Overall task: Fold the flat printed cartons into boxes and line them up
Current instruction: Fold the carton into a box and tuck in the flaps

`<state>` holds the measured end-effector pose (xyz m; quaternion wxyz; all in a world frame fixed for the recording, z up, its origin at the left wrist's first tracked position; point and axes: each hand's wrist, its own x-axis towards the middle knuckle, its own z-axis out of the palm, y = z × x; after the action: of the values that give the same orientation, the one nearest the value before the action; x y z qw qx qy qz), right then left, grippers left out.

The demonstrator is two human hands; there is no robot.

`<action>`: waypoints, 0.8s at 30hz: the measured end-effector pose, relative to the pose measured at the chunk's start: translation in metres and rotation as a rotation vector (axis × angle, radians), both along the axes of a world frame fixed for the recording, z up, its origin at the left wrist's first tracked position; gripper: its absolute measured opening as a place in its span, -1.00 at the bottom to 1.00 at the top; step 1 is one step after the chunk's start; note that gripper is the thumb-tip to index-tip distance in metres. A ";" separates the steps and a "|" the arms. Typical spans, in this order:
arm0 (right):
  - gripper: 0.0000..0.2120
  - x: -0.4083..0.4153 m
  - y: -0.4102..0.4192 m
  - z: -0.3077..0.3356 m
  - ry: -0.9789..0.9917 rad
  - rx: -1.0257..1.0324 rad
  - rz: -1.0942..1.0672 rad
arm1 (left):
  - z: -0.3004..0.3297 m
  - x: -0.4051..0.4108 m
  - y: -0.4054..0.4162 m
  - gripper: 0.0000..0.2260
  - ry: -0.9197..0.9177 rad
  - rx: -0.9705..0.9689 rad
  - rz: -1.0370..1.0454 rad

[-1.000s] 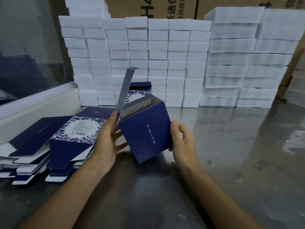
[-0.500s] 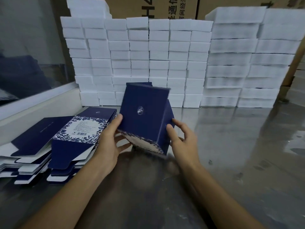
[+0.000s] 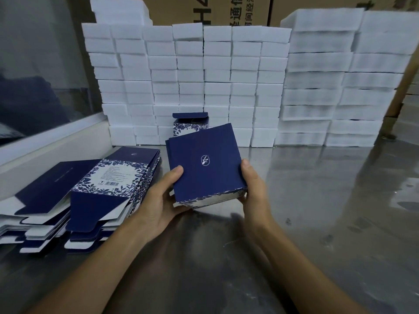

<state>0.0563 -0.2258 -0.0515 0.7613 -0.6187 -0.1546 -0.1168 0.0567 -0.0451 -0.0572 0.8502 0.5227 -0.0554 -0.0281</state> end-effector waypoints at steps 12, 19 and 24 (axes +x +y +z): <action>-0.51 0.001 0.006 0.000 0.100 0.067 -0.187 | -0.001 -0.008 -0.025 -0.52 -0.047 0.051 0.051; 0.32 -0.003 0.017 -0.012 0.043 -0.133 -0.180 | 0.003 -0.008 -0.016 -0.59 -0.014 -0.024 -0.009; 0.23 0.000 0.015 -0.010 0.069 0.052 -0.064 | -0.002 -0.009 -0.023 -0.68 -0.061 -0.003 -0.044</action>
<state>0.0562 -0.2105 -0.0620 0.7778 -0.6071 -0.1052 -0.1238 0.0479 -0.0679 -0.0595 0.8481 0.5207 -0.0931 -0.0307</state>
